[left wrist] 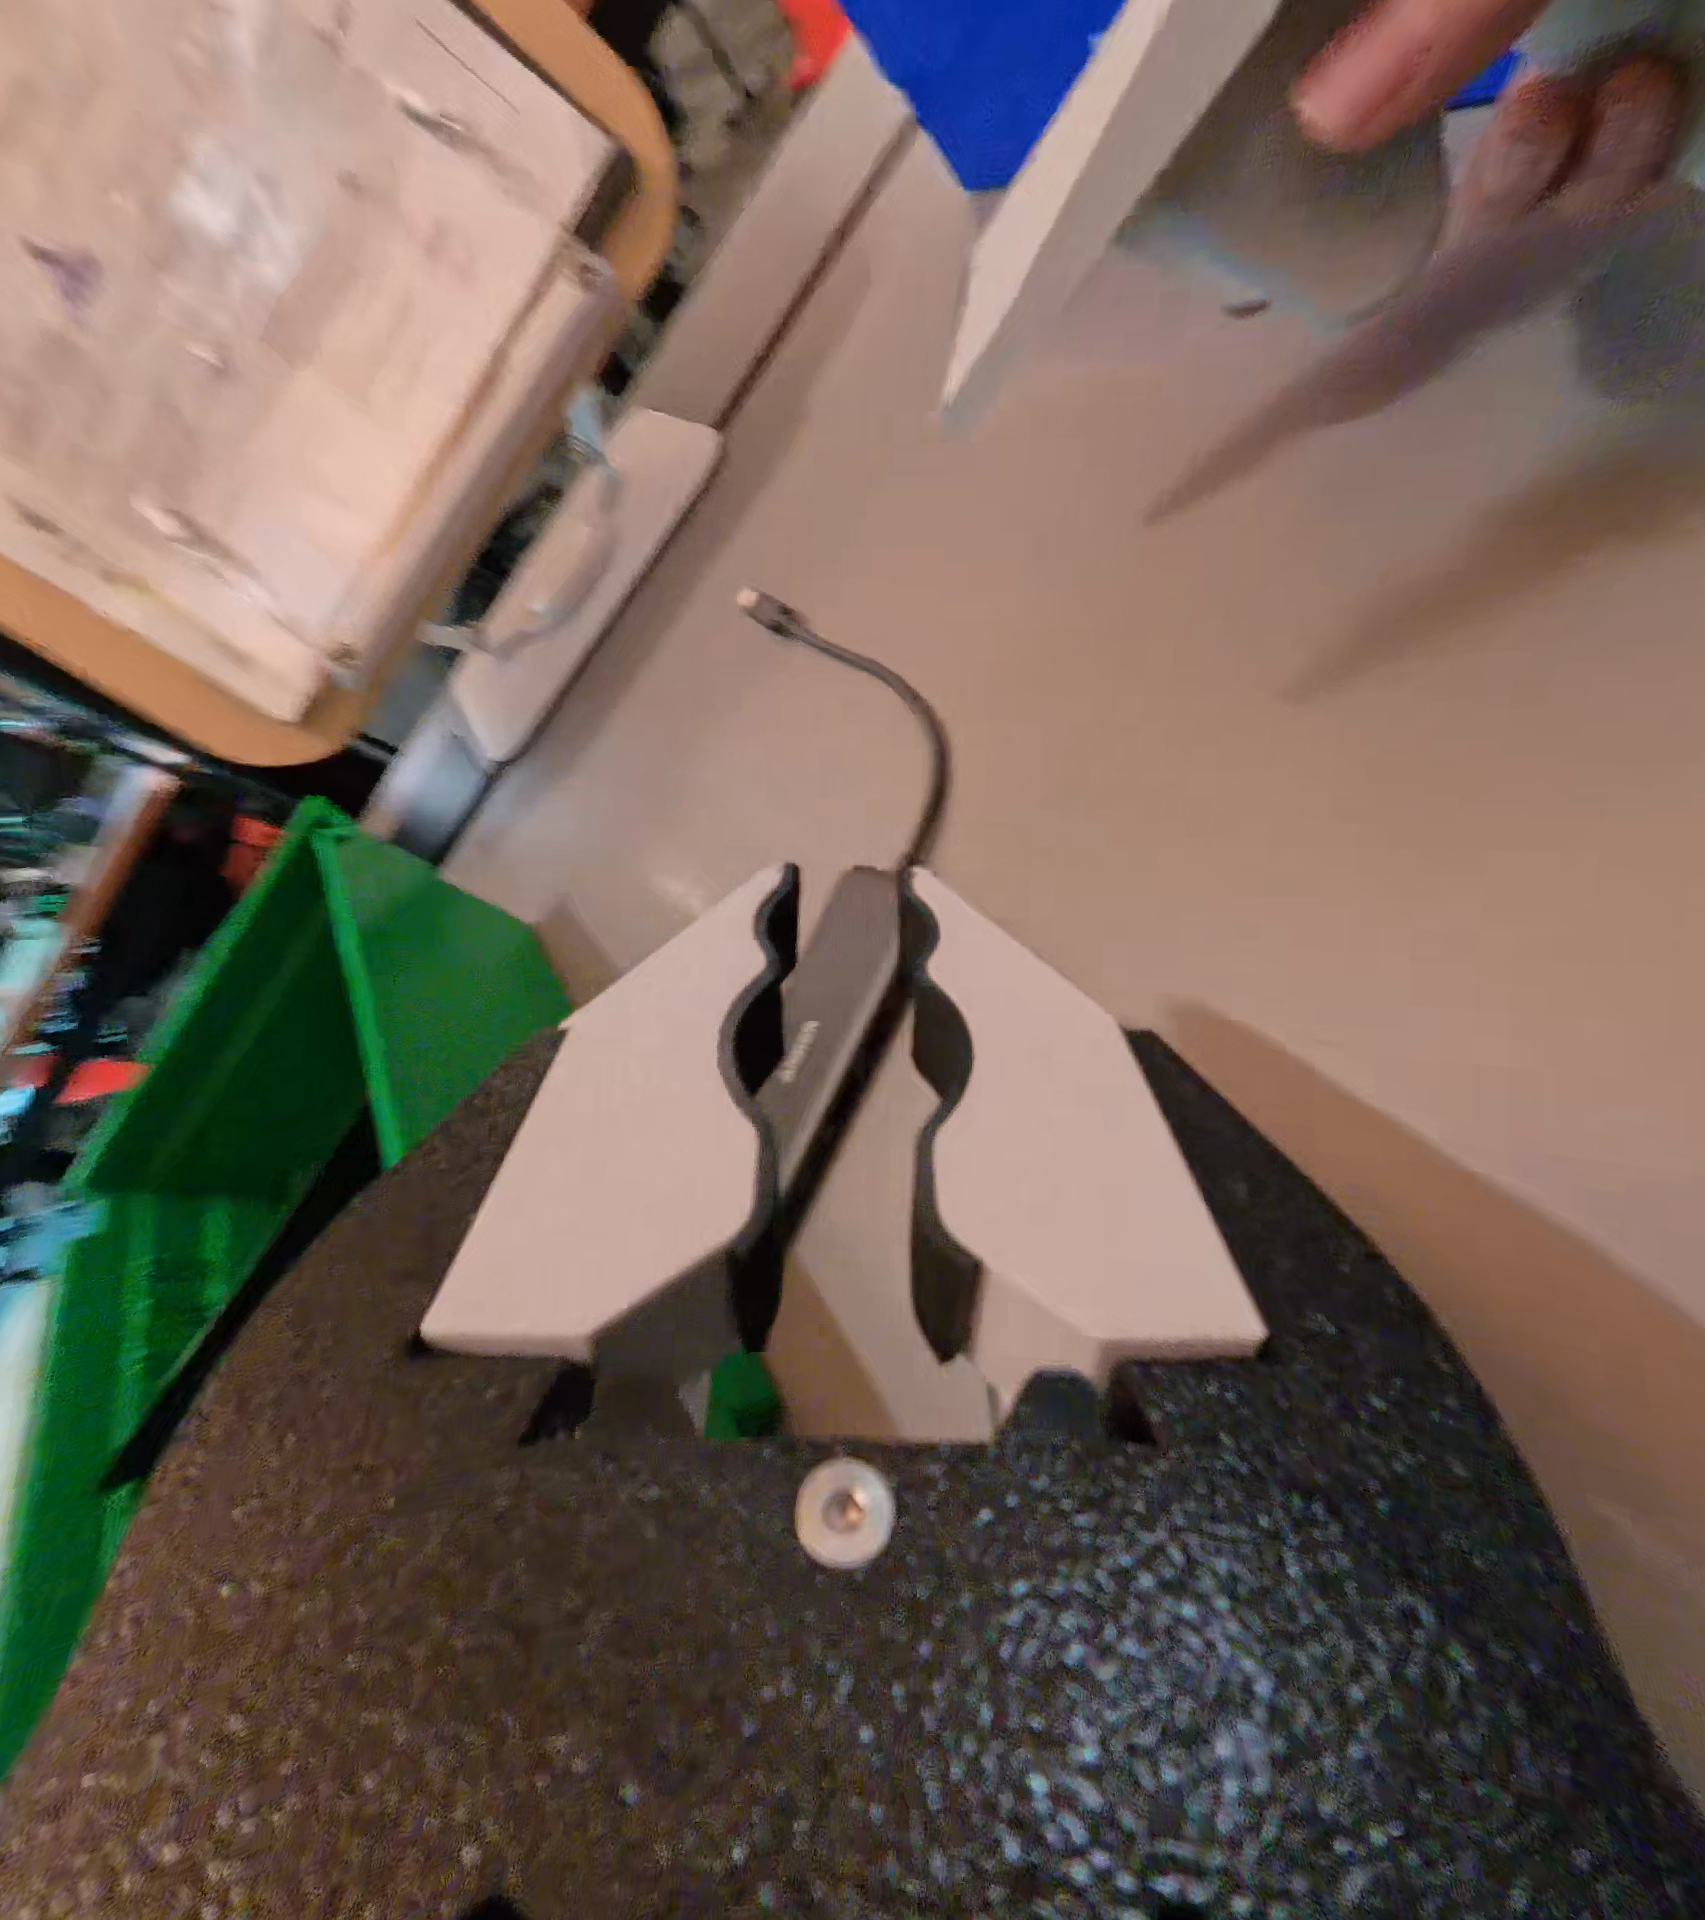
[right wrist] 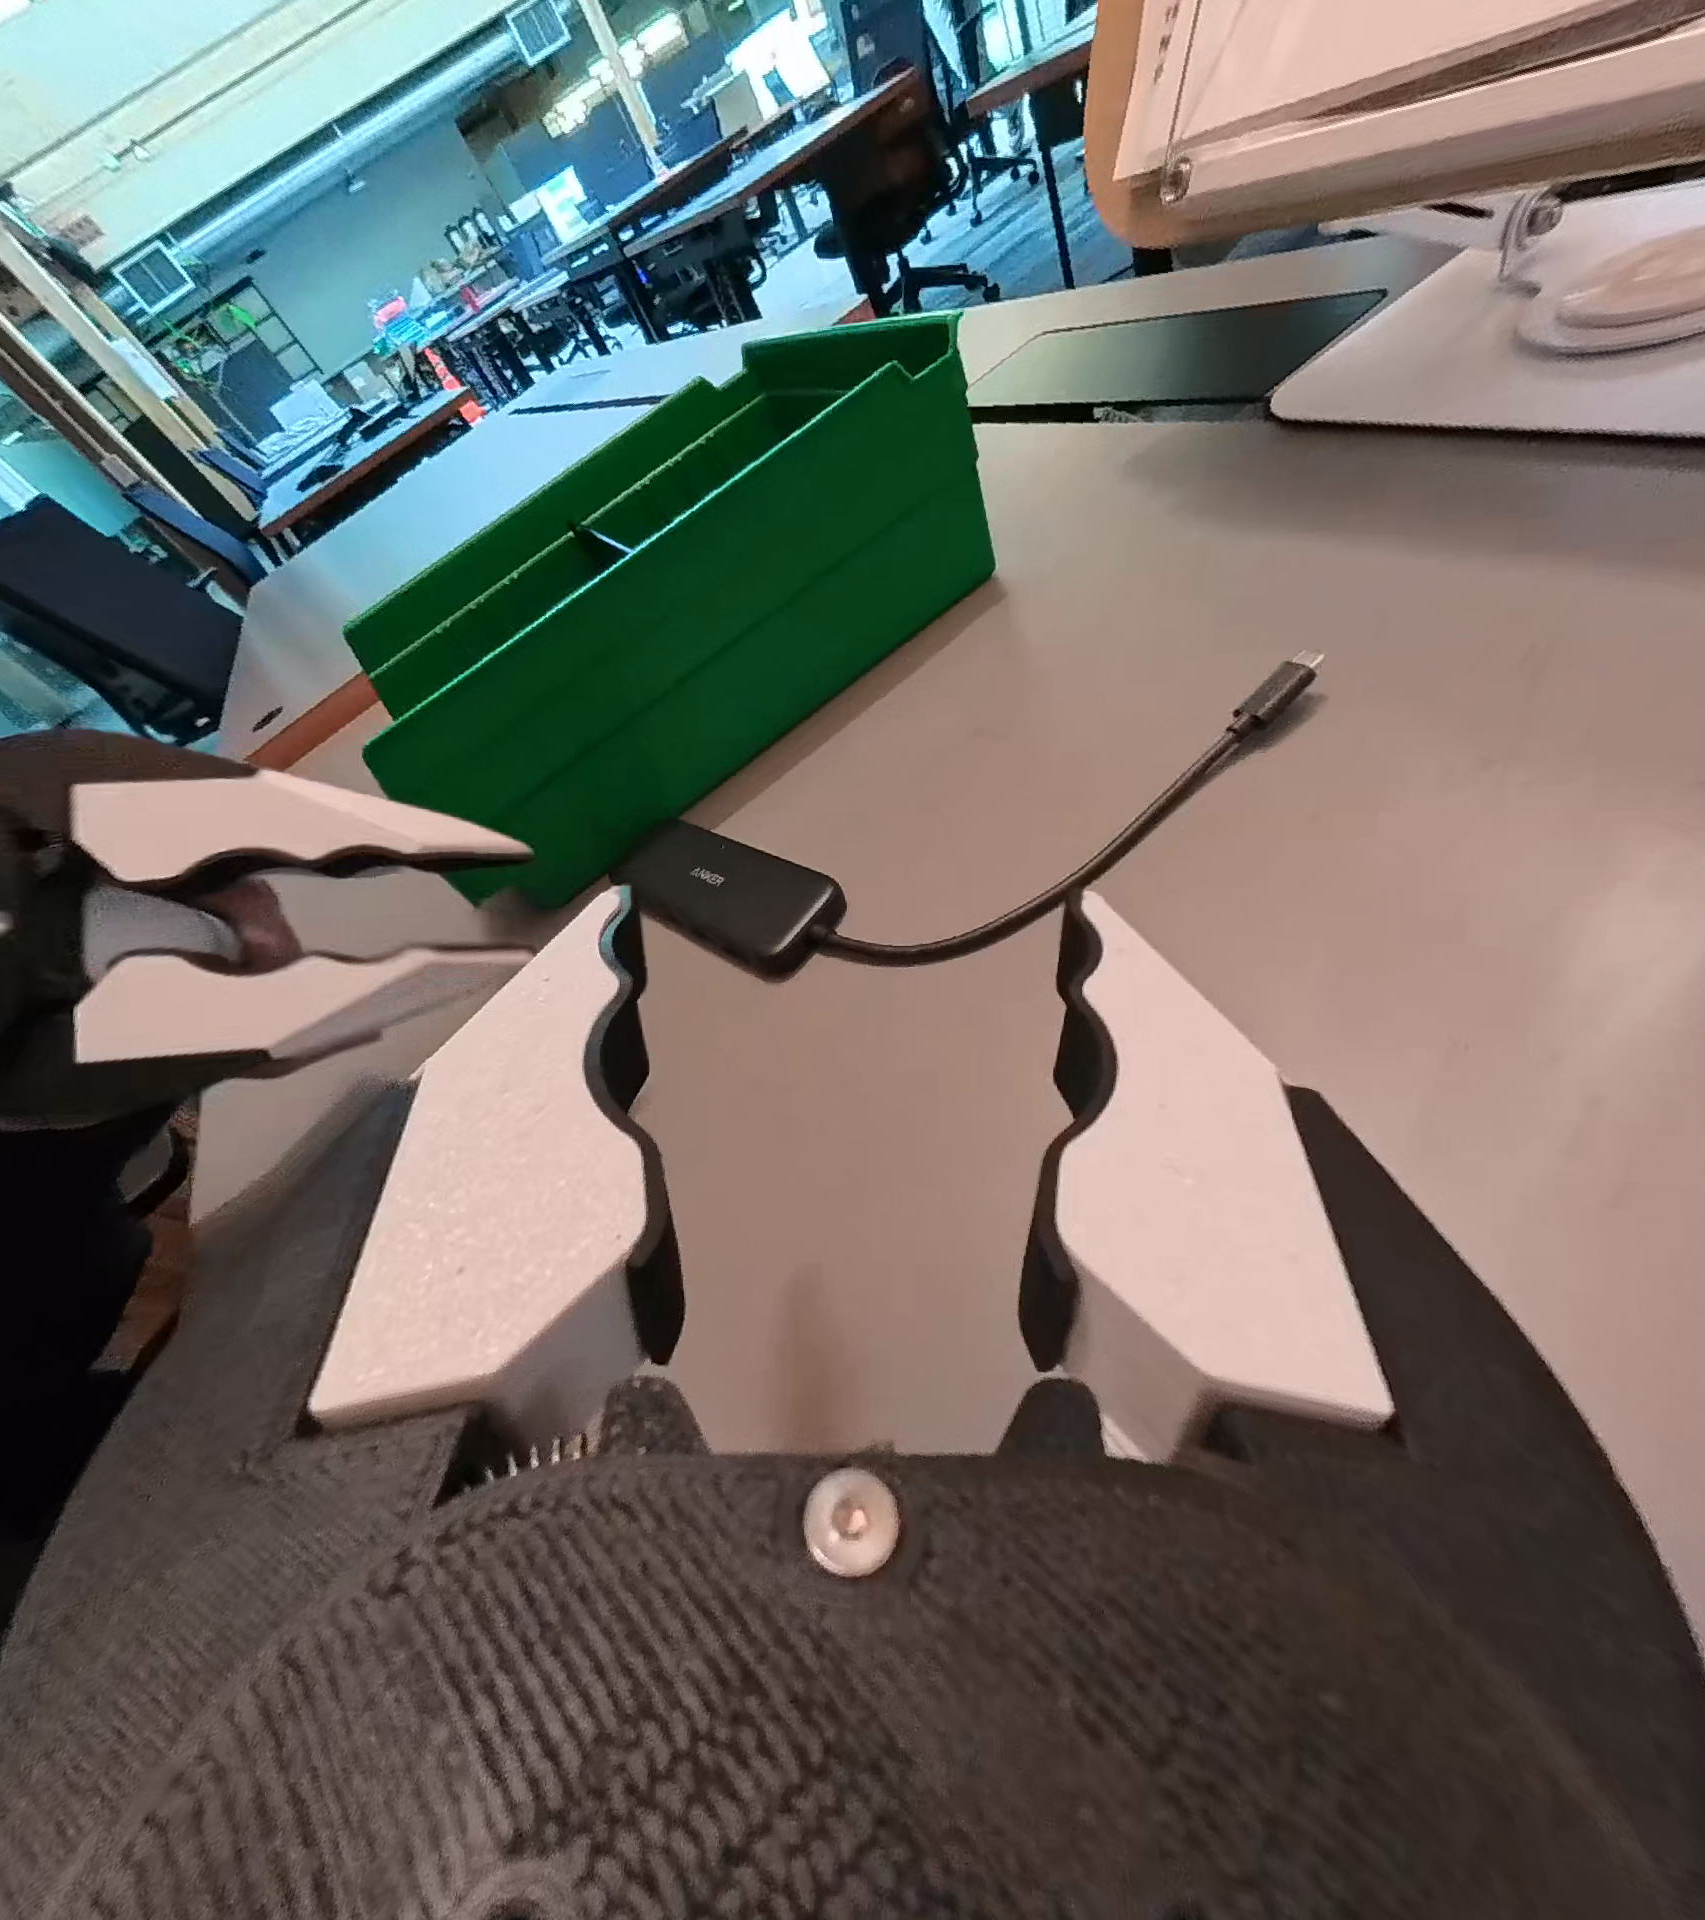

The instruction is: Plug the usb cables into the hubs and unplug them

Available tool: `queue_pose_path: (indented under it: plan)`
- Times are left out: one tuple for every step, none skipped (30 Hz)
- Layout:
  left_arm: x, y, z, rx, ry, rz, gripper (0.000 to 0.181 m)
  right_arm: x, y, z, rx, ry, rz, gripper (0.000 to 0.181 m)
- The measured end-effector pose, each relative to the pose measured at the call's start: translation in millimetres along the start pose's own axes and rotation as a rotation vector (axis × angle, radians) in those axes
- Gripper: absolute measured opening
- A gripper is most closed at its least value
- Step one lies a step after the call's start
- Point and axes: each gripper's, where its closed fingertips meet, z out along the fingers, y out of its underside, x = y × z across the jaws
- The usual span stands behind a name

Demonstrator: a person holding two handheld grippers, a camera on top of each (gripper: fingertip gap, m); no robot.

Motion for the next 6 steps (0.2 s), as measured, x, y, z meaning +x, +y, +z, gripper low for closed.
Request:
queue_pose_path:
  plan:
    - [5, 1, 7, -0.014, 0.063, -0.014, 0.024, 1, 0, 0, 0.003, 0.003, 0.0, 0.08]
    - [10, 2, 14, -0.036, 0.121, -0.024, 0.027, 1, -1, 0, 0.004, 0.004, -0.001, 0.079]
    - [13, 4, 23, -0.072, 0.181, -0.031, 0.027, 1, -1, 0, 0.003, 0.005, -0.002, 0.079]
    - [14, 7, 33, -0.116, 0.23, -0.041, 0.027, 2, -1, -1, 0.001, 0.009, -0.005, 0.079]
    - [13, 10, 43, -0.161, 0.272, -0.053, 0.026, 3, 0, -1, -0.003, 0.017, -0.012, 0.079]
    - [14, 13, 52, -0.207, 0.321, -0.064, 0.024, 4, 0, -2, -0.006, 0.027, -0.023, 0.079]
